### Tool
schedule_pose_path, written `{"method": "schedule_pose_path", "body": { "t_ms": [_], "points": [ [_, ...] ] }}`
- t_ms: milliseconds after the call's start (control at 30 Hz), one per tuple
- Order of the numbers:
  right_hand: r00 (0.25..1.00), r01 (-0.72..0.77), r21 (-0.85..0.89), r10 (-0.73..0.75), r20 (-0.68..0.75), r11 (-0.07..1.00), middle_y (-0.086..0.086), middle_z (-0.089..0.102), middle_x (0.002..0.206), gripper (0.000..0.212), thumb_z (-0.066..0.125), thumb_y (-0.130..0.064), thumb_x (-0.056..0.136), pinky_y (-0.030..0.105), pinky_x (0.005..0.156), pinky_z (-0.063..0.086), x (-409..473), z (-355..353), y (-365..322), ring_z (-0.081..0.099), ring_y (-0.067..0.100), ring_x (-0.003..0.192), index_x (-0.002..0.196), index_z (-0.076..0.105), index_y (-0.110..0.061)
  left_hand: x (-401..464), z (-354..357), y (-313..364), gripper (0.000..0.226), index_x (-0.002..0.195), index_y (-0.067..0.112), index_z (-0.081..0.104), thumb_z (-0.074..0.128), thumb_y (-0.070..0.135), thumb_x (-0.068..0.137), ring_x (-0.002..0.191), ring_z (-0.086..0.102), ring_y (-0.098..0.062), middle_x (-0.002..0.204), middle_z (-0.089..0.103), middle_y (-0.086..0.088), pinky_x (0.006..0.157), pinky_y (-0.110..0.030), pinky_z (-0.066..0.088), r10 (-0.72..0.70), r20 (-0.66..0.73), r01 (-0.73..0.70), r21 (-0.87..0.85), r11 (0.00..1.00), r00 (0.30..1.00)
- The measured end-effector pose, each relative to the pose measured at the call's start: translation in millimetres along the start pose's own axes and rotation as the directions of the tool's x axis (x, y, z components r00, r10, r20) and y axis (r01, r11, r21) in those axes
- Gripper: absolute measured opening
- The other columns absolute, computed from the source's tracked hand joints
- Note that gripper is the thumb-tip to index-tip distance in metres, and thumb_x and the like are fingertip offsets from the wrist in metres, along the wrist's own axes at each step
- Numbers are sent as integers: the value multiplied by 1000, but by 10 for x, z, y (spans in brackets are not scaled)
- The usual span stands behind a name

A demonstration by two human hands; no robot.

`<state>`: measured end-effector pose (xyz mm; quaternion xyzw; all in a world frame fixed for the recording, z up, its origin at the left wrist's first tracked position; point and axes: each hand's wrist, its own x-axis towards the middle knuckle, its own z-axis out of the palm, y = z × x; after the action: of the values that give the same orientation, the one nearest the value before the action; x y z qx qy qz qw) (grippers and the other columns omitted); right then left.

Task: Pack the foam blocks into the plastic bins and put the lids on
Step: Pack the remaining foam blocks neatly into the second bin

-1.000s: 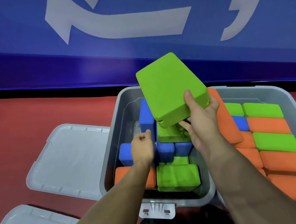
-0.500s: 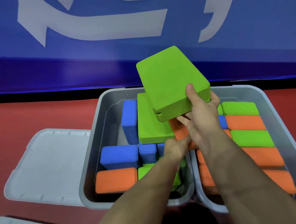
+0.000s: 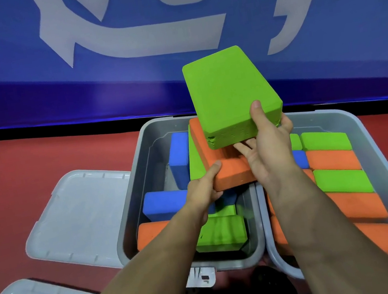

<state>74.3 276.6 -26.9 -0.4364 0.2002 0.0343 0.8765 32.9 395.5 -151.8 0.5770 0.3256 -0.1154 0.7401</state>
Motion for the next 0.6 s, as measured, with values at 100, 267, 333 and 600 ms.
{"method": "schedule_pose_path", "body": {
  "t_ms": [100,267,333,600],
  "points": [
    [1000,-7,-21,7,9,1000,-2,63,134,61,74,-31,92,57,89,56,-37,32,42,67,25,115,138,34,-33,-25,-59,19,43,69,18,57,80,54,77,57,48,-17,57,54,4,62,-28,45,-27,-16,28,61,998,999],
    [1000,-5,-71,5,11,997,-4,62,134,59,73,-31,92,57,93,54,-80,34,62,67,24,116,137,34,-34,-133,-147,69,46,78,19,51,72,59,84,70,46,-24,81,52,-7,65,-34,41,-14,-74,23,129,991,997],
    [1000,19,-113,-16,21,993,-6,63,132,60,72,-29,93,53,90,57,-103,40,86,67,21,114,137,33,-33,-180,-232,169,43,73,20,47,69,53,89,71,43,-23,77,48,-6,70,-36,39,35,-115,-13,187,982,993],
    [938,341,-588,-222,268,733,-10,61,129,93,85,-52,67,42,105,50,-226,158,343,63,7,116,135,27,-28,-286,-1026,479,40,127,4,63,60,32,98,119,61,-28,125,67,-10,99,-33,43,392,-378,-166,507,846,839]
  ]
}}
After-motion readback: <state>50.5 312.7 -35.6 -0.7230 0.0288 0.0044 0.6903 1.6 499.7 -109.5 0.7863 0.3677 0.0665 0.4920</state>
